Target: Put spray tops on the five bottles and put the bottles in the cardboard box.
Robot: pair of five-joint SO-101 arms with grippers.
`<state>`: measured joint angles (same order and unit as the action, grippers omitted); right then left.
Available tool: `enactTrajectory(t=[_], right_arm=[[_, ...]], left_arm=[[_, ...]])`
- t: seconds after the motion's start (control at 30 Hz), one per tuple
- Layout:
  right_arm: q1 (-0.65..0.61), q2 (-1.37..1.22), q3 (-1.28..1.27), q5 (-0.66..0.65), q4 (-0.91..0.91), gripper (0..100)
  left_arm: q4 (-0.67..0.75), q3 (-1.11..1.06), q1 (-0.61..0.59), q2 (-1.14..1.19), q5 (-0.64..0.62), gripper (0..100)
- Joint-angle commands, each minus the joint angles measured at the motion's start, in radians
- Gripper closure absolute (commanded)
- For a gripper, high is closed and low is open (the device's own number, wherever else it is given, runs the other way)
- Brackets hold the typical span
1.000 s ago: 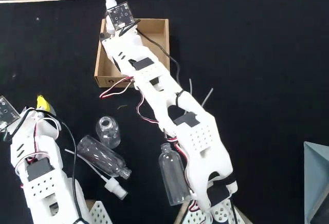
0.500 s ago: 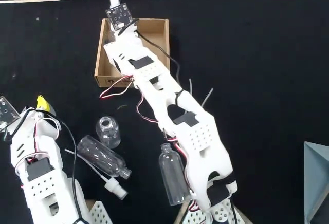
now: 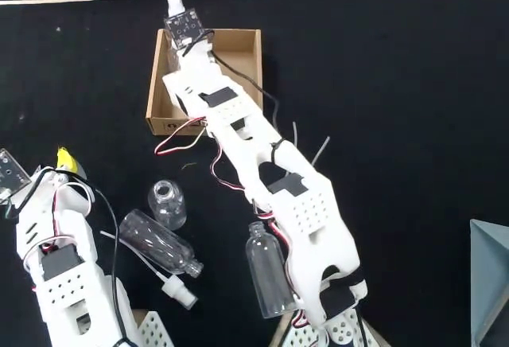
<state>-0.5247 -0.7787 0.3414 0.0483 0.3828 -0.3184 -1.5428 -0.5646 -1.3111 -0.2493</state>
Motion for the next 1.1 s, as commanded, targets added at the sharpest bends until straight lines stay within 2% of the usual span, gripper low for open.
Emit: enactTrajectory(t=[0.0, 1.07], right_arm=[[-0.018, 0.104, 0.082, 0.011, 0.031, 75.7], [-0.012, 0.321, 0.088, 0.005, 0.471, 75.7]], left_arm=[[0.021, 0.007, -0.007, -0.015, -0.005, 85], [0.021, 0.007, -0.007, -0.015, -0.005, 85]])
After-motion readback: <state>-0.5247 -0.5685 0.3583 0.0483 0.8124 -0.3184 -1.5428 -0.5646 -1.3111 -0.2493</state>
